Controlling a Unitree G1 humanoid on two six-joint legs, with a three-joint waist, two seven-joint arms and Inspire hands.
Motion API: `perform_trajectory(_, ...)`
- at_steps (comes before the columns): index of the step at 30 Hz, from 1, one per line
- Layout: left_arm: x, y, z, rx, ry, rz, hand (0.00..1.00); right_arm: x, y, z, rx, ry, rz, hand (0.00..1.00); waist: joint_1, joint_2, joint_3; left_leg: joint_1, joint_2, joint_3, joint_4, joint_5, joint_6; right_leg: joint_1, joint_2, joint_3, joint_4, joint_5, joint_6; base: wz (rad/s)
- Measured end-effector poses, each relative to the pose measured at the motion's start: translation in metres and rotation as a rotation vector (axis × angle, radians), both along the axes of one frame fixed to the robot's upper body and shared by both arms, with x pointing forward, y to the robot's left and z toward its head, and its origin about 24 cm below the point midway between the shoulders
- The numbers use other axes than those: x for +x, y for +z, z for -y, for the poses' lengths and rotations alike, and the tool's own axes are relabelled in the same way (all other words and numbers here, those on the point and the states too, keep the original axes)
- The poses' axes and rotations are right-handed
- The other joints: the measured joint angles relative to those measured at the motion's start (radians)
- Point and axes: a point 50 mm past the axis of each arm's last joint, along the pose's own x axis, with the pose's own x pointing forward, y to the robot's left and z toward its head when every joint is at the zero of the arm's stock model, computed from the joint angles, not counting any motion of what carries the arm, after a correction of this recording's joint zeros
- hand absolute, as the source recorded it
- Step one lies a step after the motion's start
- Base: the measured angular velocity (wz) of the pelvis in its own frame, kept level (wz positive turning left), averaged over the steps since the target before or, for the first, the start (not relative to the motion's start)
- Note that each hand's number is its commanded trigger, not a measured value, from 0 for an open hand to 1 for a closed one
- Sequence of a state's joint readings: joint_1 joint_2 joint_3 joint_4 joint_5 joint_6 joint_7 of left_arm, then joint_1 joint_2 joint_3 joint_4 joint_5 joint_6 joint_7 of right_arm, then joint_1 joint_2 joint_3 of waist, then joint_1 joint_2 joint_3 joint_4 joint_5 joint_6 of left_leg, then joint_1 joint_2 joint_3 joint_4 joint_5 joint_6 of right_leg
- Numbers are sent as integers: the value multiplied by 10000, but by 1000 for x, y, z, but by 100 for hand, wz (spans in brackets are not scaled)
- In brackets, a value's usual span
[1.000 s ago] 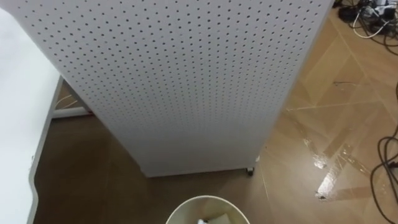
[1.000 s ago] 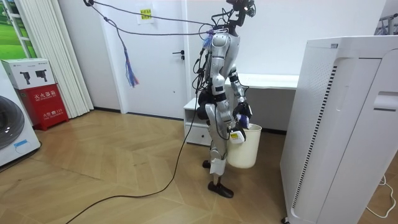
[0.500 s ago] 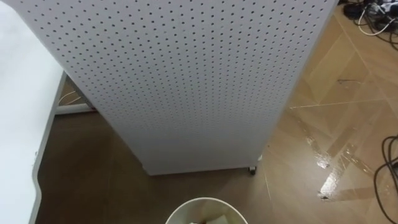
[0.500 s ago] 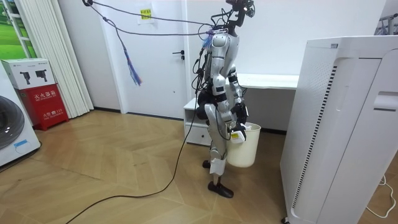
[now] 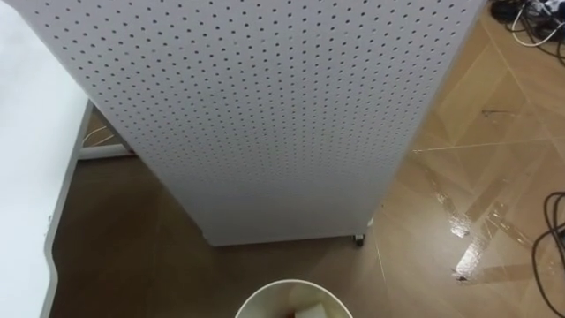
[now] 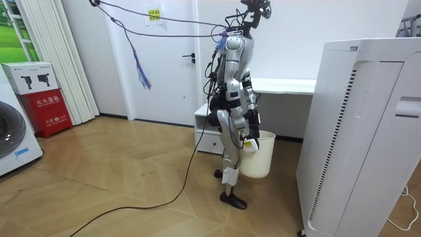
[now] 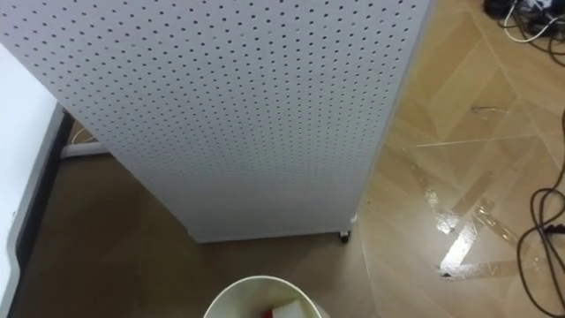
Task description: Pick garbage
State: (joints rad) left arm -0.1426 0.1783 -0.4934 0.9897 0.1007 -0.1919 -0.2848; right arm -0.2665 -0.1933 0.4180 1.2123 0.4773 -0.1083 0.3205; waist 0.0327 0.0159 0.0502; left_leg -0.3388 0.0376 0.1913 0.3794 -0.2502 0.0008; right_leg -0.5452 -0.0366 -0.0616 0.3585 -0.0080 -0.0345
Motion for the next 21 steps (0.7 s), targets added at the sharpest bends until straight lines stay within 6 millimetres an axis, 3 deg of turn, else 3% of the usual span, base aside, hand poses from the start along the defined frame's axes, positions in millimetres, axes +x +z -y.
perform_trajectory(9,-3,-7,-6,699,-311,-330,0,-15,-8,0,98,-213,-556,100,-44,7,-2,360,6,-156,-92,-3,3,519,-24,-194,-177,14,23,4)
perform_trajectory(16,-20,-14,-13,266,569,-785,0,-35,-16,7,193,-434,-1046,100,-52,82,-68,1139,29,-298,-611,36,-11,1411,27,-425,-698,45,57,3)
perform_trajectory(17,-27,-16,-17,-7,1272,-951,0,-43,-19,9,273,-613,-1200,100,-36,102,-138,1387,33,-304,-797,60,-16,1628,36,-518,-817,34,67,0)
perform_trajectory(18,-35,-19,-23,-224,1989,-1126,0,-51,-21,12,280,-778,-1360,100,-17,117,-261,1619,34,-303,-1011,89,-18,1816,45,-579,-909,7,79,0)
perform_trajectory(21,-56,-24,-41,-744,4067,-1517,0,-73,-28,17,363,-1290,-1748,100,6,91,-352,2407,32,-307,-1559,148,-25,2438,35,-897,-1061,-151,90,-1)
